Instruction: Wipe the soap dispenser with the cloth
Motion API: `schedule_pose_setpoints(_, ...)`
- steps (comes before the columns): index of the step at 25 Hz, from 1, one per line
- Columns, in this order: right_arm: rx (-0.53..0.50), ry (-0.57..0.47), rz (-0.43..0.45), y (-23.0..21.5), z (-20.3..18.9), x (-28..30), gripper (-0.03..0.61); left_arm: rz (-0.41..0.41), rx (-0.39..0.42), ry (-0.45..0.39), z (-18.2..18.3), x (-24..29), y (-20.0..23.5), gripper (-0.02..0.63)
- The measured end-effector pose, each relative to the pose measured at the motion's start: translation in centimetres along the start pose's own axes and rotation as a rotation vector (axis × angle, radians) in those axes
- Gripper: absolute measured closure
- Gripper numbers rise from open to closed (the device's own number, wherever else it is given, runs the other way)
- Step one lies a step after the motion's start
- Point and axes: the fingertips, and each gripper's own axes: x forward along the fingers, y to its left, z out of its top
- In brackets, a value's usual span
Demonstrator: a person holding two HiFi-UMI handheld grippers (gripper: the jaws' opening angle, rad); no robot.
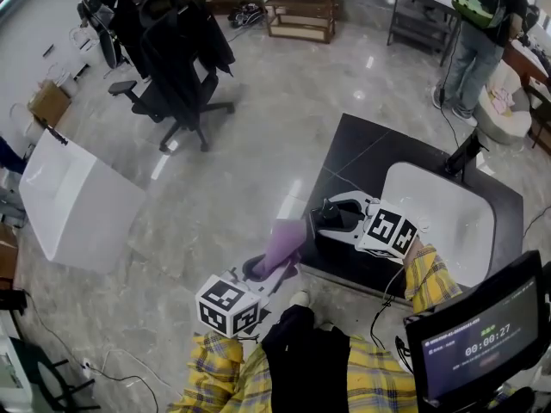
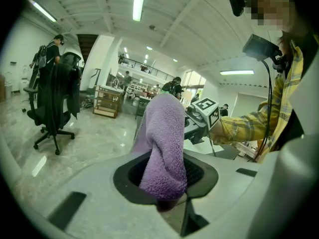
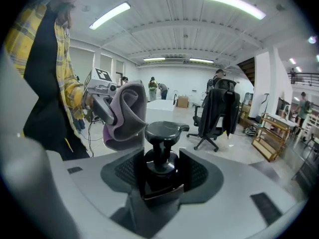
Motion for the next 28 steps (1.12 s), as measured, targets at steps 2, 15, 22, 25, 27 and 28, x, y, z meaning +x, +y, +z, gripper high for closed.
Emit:
schedule_pose_setpoints(2, 0.033, -0.021, -0.041, -0.2, 0.0, -0.1, 0.370, -0.001, -0.001, -0.001, 0.0, 0.2, -0.1, 0.527)
schedule_pose_setpoints(15, 0.262, -0.082, -0.448, -1.4, -0.1, -1.1, 0.382, -0.003, -0.001, -0.015, 0.1, 0.2, -1.0, 0.528)
schedule_pose_setpoints(22, 0.377, -0.068, -0.710, -1.6, -0.4, -1.8, 0.387, 0.018, -0.004, -0.023, 0.2, 0.0, -1.2, 0.528)
schedule_pose_setpoints(25, 0.425, -0.082, -0.789, -1.6, -0.2, -2.1, 0.388, 0.025, -0.003, -0.031, 0.5, -0.1, -1.2, 0.528)
schedule_pose_setpoints(27, 0.455, -0.096, -0.824, -1.6, -0.2, -2.1, 0.388, 0.029, -0.003, -0.034, 0.7, -0.2, -1.0, 0.528)
schedule_pose_setpoints(28, 0.466, -0.104, -0.824, -1.7, -0.3, -2.0, 0.388, 0.032, -0.004, -0.034, 0.8, -0.2, -0.9, 0.528)
